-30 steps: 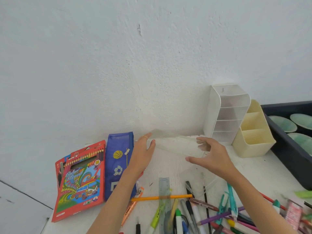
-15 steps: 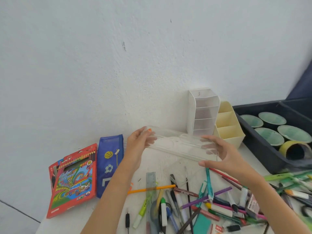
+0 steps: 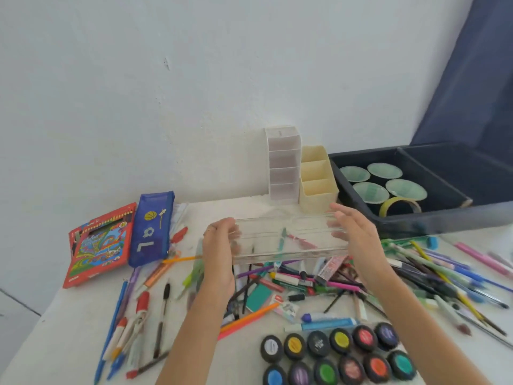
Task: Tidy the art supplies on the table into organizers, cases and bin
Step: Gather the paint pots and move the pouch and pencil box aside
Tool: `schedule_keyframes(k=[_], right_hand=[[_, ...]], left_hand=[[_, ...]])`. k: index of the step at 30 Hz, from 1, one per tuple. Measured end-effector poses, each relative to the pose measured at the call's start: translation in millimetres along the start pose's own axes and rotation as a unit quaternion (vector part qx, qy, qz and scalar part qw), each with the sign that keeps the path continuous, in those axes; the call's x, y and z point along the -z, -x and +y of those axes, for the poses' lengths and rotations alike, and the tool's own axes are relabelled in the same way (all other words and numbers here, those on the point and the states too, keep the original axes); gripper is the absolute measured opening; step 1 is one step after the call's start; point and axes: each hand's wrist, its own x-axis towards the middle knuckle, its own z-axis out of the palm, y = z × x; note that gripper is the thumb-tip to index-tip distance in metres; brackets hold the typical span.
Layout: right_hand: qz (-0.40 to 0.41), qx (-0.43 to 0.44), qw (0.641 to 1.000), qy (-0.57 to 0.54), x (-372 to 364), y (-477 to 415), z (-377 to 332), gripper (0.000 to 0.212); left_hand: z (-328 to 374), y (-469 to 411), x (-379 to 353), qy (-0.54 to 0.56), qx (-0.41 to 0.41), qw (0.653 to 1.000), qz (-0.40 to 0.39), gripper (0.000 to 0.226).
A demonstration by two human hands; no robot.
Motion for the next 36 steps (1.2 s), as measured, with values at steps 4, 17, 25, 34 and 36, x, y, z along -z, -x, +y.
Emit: schedule_keyframes(k=[4, 17, 25, 34, 36], right_hand=[[0.000, 0.003, 0.999, 0.050, 23, 23, 12, 0.024], [-0.006, 0.005, 0.986, 0.169, 75, 91, 67, 0.014], [0.011, 0.023, 0.988, 0.154, 84, 118, 84, 0.014], [0.039, 0.060, 0.963, 0.261, 76, 117, 92, 0.018], [0.043, 0.066, 0.949, 0.306, 74, 112, 91, 0.021]], left_hand=[[-26, 45, -2, -0.057, -0.050, 0.992, 0.097, 0.017], [-93, 135, 12, -0.290, -0.076, 0.923, 0.239, 0.027], [-113, 143, 18, -0.391, -0.071, 0.886, 0.240, 0.026], [-119, 130, 24, -0.306, -0.131, 0.931, 0.152, 0.019], [-119, 126, 23, -0.318, -0.124, 0.928, 0.152, 0.019]])
